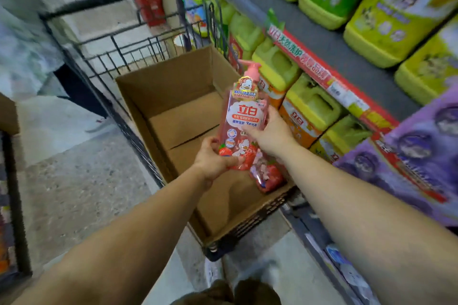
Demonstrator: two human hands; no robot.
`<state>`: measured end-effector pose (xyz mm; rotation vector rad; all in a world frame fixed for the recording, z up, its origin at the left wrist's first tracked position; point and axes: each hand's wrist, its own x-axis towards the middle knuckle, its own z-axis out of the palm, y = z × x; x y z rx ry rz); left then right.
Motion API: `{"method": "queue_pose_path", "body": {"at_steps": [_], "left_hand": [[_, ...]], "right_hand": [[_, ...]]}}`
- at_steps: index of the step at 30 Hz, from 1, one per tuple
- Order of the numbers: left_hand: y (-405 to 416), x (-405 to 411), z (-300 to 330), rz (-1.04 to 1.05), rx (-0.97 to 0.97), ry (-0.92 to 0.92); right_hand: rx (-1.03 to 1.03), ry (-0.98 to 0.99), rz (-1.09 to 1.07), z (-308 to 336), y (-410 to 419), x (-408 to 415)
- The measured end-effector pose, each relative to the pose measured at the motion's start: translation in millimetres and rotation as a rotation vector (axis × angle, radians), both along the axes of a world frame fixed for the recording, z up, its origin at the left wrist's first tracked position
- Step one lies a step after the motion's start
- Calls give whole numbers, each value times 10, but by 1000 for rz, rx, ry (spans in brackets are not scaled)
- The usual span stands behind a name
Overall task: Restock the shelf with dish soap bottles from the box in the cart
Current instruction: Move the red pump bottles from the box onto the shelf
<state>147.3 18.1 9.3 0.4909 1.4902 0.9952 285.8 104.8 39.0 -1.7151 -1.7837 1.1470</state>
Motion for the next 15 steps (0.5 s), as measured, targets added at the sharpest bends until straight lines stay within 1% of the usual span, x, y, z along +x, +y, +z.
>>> {"method": "queue_pose_path", "body": {"at_steps": [8, 12, 15], "left_hand": [[-184, 551, 587, -186, 240, 24], [-556, 1018, 888, -283, 349, 55], [-954, 1484, 1079, -344, 449, 51]], "right_hand": [[256, 42, -164, 868, -646, 638], [370, 58, -257, 1204, -1229, 1139], [435, 82, -331, 1437, -1822, 1601]]}}
